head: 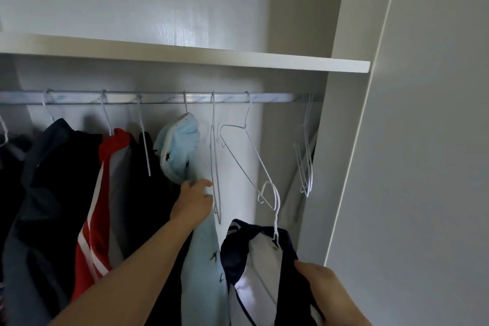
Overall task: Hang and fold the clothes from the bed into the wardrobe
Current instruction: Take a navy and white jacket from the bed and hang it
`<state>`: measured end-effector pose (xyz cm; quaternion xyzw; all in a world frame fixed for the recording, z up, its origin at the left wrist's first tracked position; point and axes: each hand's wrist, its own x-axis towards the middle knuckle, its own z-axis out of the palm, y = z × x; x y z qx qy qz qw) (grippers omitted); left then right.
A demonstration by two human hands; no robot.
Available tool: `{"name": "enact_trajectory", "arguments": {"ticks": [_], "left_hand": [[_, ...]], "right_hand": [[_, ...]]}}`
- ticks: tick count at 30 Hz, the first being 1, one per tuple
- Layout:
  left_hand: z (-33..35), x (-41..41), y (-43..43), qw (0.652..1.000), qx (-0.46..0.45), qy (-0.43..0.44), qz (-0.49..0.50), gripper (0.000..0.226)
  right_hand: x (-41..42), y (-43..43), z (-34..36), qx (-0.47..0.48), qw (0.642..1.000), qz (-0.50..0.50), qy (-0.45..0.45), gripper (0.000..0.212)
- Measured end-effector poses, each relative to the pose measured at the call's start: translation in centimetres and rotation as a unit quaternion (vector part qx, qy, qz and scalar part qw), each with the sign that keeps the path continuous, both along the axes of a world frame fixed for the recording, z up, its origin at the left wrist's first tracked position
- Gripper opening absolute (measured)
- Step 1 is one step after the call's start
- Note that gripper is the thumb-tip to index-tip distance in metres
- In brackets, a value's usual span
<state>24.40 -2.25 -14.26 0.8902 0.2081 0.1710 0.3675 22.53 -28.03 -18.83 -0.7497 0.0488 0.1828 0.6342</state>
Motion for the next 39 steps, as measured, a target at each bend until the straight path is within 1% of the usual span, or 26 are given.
{"name": "enact_trajectory", "arguments": {"ticks": [1, 2, 5, 8, 11, 14, 16, 17, 19, 21, 24, 26, 27, 30, 34, 37, 39], "left_hand": [[-0.2, 0.5, 0.7, 1.000, 0.005, 0.007, -0.008, 0.035], [-0.5, 0.7, 1.3, 1.000, 0.013, 0.009, -0.008, 0.036], [-1.2, 1.0, 3.3, 0.999, 0.034, 0.002, 0.022, 0.035], [-1.6, 0.5, 4.8, 0.997, 0.056, -0.002, 0.055, 0.030], [-1.5, -0.4, 6.2, 0.993, 0.076, 0.003, 0.086, 0.029], [-1.3, -1.6, 7.2, 0.988, 0.087, 0.033, 0.125, 0.036], [-0.9, -2.2, 7.4, 0.985, 0.081, 0.059, 0.140, 0.045], [-0.7, -2.3, 7.3, 0.985, 0.072, 0.066, 0.142, 0.048], [-0.4, -2.7, 7.1, 0.987, 0.052, 0.066, 0.138, 0.046], [-0.3, -3.3, 6.9, 0.991, 0.029, 0.053, 0.123, 0.041], [-0.1, -4.1, 6.6, 0.992, 0.008, 0.042, 0.115, 0.043], [0.1, -4.4, 6.3, 0.993, -0.002, 0.037, 0.112, 0.045], [0.2, -4.6, 6.2, 0.993, -0.003, 0.037, 0.108, 0.045], [0.8, -4.5, 6.1, 0.994, 0.011, 0.047, 0.094, 0.033], [1.7, -3.8, 6.7, 0.989, 0.073, 0.101, 0.077, 0.025], [2.1, -2.6, 7.3, 0.987, 0.093, 0.118, 0.053, 0.029], [2.0, -1.6, 7.7, 0.989, 0.090, 0.110, 0.025, 0.040]], "right_hand": [[0.5, 0.6, 0.0, -0.003, 1.000, -0.014, 0.004, 0.030], [1.0, 1.0, 0.0, -0.003, 1.000, -0.026, 0.010, 0.032], [1.9, 2.7, -0.1, 0.005, 0.999, -0.031, 0.023, 0.028], [1.8, 3.9, -0.4, 0.003, 1.000, -0.003, 0.009, 0.026], [1.3, 3.9, -0.7, 0.029, 0.999, 0.001, 0.029, 0.017], [-0.1, 2.9, -0.4, 0.041, 0.998, 0.011, 0.035, 0.020], [-1.1, 2.2, 0.0, 0.028, 0.999, 0.009, 0.039, 0.030], [-1.7, 1.8, 0.2, 0.016, 0.999, 0.027, 0.038, 0.029], [-3.0, 1.1, 0.3, -0.013, 0.997, 0.068, 0.036, 0.019], [-4.2, 0.8, 0.1, -0.025, 0.994, 0.102, 0.033, 0.016], [-5.5, 1.3, 0.2, -0.045, 0.987, 0.153, 0.023, 0.018], [-5.8, 2.2, 0.6, -0.029, 0.986, 0.164, 0.014, 0.022], [-5.9, 2.8, 0.8, -0.013, 0.986, 0.164, 0.018, 0.021], [-5.4, 5.2, 1.9, 0.045, 0.985, 0.162, 0.040, 0.007], [-3.8, 8.8, 3.6, 0.065, 0.985, 0.157, 0.024, 0.004], [-2.2, 11.3, 5.0, 0.048, 0.985, 0.165, -0.005, 0.009], [-1.0, 12.8, 5.8, 0.024, 0.985, 0.166, -0.032, 0.013]]}}
